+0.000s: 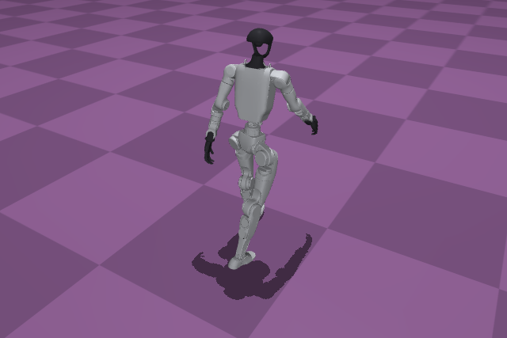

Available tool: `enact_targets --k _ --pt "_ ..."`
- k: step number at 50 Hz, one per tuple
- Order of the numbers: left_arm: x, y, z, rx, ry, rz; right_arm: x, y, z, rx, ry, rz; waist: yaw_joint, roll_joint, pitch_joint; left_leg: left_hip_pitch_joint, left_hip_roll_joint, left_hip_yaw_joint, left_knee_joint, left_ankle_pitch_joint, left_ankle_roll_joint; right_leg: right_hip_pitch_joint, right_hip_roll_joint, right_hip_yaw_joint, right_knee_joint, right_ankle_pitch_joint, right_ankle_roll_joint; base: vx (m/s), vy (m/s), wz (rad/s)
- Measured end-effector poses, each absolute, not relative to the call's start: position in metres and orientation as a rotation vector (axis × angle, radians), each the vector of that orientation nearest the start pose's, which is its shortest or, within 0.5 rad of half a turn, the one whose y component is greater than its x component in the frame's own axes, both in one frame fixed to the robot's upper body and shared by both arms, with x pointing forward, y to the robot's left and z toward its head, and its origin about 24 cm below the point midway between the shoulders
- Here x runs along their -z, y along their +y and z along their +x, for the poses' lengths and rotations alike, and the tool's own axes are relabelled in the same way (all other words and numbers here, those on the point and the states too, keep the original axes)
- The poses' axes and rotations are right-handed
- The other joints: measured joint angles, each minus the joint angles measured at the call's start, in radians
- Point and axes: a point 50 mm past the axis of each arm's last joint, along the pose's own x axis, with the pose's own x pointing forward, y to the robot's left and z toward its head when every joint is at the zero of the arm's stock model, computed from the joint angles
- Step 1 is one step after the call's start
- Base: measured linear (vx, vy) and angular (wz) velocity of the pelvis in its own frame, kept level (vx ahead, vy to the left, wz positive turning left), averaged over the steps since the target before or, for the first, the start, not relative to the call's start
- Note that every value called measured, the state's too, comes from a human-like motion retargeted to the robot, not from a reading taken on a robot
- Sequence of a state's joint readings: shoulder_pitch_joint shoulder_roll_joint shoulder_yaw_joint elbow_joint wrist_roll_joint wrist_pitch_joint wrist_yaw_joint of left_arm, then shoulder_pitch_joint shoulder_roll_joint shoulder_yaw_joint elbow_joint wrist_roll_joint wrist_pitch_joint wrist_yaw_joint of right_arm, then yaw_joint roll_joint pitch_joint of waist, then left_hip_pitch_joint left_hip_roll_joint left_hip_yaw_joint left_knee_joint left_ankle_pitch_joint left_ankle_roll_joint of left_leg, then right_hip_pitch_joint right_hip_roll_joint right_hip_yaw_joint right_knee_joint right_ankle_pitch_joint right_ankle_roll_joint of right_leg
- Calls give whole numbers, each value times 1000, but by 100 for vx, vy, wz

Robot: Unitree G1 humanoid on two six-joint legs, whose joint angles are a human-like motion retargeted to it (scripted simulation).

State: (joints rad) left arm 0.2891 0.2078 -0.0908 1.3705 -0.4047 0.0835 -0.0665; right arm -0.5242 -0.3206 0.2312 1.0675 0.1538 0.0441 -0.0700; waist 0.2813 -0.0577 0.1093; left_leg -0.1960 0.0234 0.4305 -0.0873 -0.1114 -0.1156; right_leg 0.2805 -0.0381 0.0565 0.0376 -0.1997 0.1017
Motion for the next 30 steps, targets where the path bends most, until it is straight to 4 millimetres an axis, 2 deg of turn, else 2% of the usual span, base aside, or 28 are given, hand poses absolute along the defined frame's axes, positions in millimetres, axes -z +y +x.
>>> enact_targets --k 3,5,8,10,12,15,18,20,22,25,27,30 --pt "174 219 -41 -384 1597 -208 71 -219 275 19 706 -379 -39 14 -18 72 -3 -30 0 7 7 5 15 -14 126 78 -23 72 23 41" --pt "176 219 -11 -369 1525 -200 96 -219 244 -31 818 -388 -61 32 -33 118 12 -50 19 -25 12 -36 33 -36 284 175 -26 71 23 41" --pt "173 221 51 -332 1365 -170 130 -218 190 -108 1015 -373 -100 52 -64 155 32 -92 56 -90 27 -196 44 -87 615 316 -17 65 21 47" --pt "164 222 100 -306 1239 -150 147 -218 154 -146 1139 -361 -131 56 -81 170 32 -122 76 -123 39 -320 31 -124 816 356 -23 60 18 58" --pt "149 222 151 -271 1113 -132 158 -220 121 -174 1250 -351 -169 59 -88 187 27 -152 92 -148 46 -429 12 -155 947 303 -50 57 15 68" --pt "115 218 222 -186 929 -93 168 -223 77 -207 1393 -330 -236 69 -89 216 18 -200 106 -179 52 -549 -17 -202 1007 191 -87 54 11 82" --pt "73 211 279 -75 752 -25 172 -227 40 -221 1497 -297 -310 81 -81 252 11 -254 113 -205 60 -608 -35 -252 896 123 -91 53 5 96" --pt "44 206 310 -7 636 21 173 -229 20 -216 1546 -275 -358 86 -72 280 6 -289 116 -221 65 -616 -41 -281 745 102 -82 53 0 97" --pt "15 202 333 45 523 50 172 -232 6 -199 1577 -256 -402 77 -61 311 -13 -321 120 -238 72 -596 -48 -295 526 136 -59 54 -4 92" --pt "-25 196 358 93 353 52 172 -236 -5 -153 1594 -242 -460 30 -35 376 -75 -369 129 -267 84 -524 -81 -297 141 260 3 58 -9 80" --pt "-49 195 371 52 283 16 171 -239 -3 -105 1650 -295 -472 3 -13 424 -107 -375 122 -292 81 -500 -100 -305 -49 315 77 61 -13 33" --pt "-66 195 376 58 207 -11 172 -235 4 -113 1653 -285 -464 -18 11 494 -106 -372 124 -317 67 -502 -89 -306 -125 264 160 63 -19 -8"
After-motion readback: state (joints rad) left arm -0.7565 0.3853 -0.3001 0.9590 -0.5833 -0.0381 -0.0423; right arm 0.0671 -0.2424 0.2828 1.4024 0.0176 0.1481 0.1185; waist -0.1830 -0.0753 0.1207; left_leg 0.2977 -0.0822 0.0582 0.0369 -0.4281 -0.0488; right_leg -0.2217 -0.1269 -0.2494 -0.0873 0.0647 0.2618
